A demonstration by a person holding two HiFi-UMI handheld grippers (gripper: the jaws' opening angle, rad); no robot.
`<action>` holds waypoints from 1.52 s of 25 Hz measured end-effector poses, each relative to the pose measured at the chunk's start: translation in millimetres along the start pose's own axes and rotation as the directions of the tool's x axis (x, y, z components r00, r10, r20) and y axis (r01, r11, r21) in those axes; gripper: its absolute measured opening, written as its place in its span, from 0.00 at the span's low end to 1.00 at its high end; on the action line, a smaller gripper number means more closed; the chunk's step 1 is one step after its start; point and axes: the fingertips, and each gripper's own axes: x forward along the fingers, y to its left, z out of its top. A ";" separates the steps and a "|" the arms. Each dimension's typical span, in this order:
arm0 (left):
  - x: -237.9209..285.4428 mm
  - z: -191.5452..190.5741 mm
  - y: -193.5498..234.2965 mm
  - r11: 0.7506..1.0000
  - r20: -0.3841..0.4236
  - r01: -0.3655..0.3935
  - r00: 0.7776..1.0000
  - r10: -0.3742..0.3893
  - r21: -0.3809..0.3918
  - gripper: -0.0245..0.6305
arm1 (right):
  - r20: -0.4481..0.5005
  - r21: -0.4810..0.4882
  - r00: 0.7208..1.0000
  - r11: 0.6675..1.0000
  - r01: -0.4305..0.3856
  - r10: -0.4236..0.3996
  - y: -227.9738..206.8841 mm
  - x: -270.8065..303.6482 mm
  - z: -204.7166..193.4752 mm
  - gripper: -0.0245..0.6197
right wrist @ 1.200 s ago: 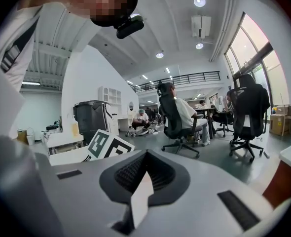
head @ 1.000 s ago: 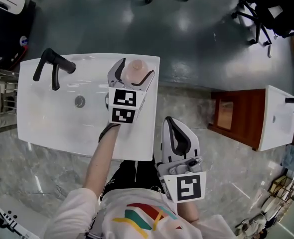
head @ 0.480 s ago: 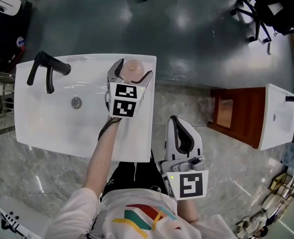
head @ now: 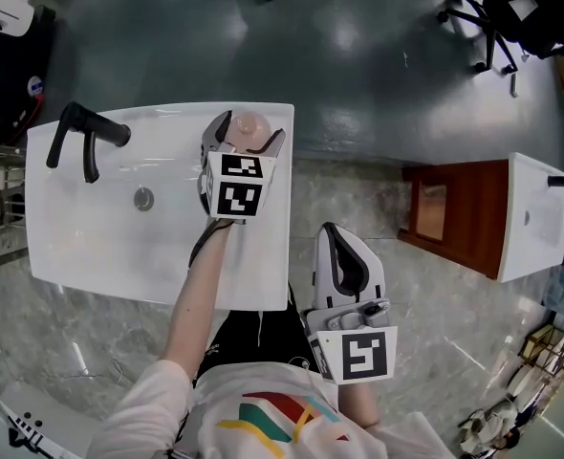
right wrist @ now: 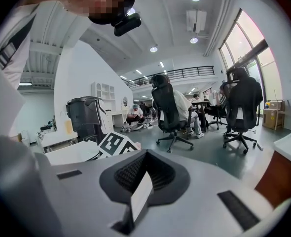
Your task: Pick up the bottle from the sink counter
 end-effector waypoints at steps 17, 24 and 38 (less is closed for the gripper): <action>2.3 -2.7 -1.2 0.999 -0.042 -0.008 0.999 0.010 0.041 0.65 | 0.007 0.045 1.000 0.999 0.000 0.000 3.8 8.6 -4.0 0.05; 1.8 -5.5 -0.1 1.000 -0.035 0.000 0.999 0.001 0.030 0.65 | 0.015 0.035 1.000 0.999 -0.004 0.003 11.2 9.0 -2.2 0.05; -104.2 94.4 30.4 0.997 0.203 -0.078 0.976 0.076 0.002 0.65 | 0.137 -0.033 0.989 0.998 -0.052 0.056 35.0 5.5 60.3 0.05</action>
